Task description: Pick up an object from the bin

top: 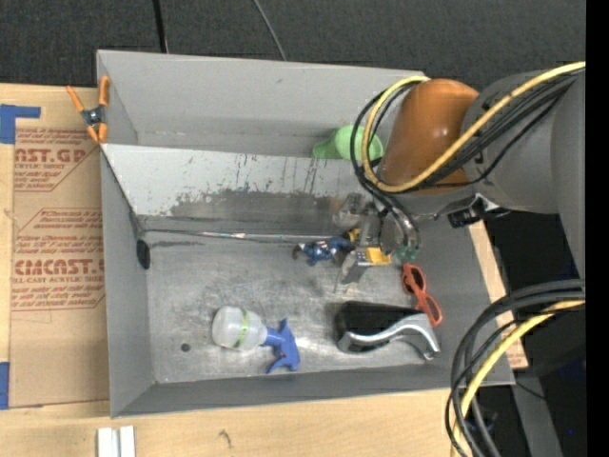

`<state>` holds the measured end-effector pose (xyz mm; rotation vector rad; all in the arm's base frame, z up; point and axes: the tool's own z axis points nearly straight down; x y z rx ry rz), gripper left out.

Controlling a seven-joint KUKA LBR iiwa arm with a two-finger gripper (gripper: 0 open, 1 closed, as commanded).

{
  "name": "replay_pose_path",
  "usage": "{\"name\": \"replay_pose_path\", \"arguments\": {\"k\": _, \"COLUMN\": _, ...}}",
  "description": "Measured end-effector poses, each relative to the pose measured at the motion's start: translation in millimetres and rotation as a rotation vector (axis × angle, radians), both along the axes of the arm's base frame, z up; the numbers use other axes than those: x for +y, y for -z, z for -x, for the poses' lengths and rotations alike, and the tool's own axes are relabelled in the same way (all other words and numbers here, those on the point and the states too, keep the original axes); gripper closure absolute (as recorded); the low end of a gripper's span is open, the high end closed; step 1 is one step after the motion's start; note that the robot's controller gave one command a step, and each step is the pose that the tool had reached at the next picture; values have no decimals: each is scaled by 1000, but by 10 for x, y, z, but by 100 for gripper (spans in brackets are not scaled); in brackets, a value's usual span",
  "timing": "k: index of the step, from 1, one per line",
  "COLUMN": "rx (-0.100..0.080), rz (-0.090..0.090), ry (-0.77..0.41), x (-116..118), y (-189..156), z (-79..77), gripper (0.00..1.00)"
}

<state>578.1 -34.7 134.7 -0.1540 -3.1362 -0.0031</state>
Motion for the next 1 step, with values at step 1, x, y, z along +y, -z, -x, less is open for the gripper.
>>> {"name": "replay_pose_path", "arguments": {"k": 1, "rx": -3, "rz": 2, "ry": 26, "x": -127, "y": -103, "z": 95, "gripper": 0}}
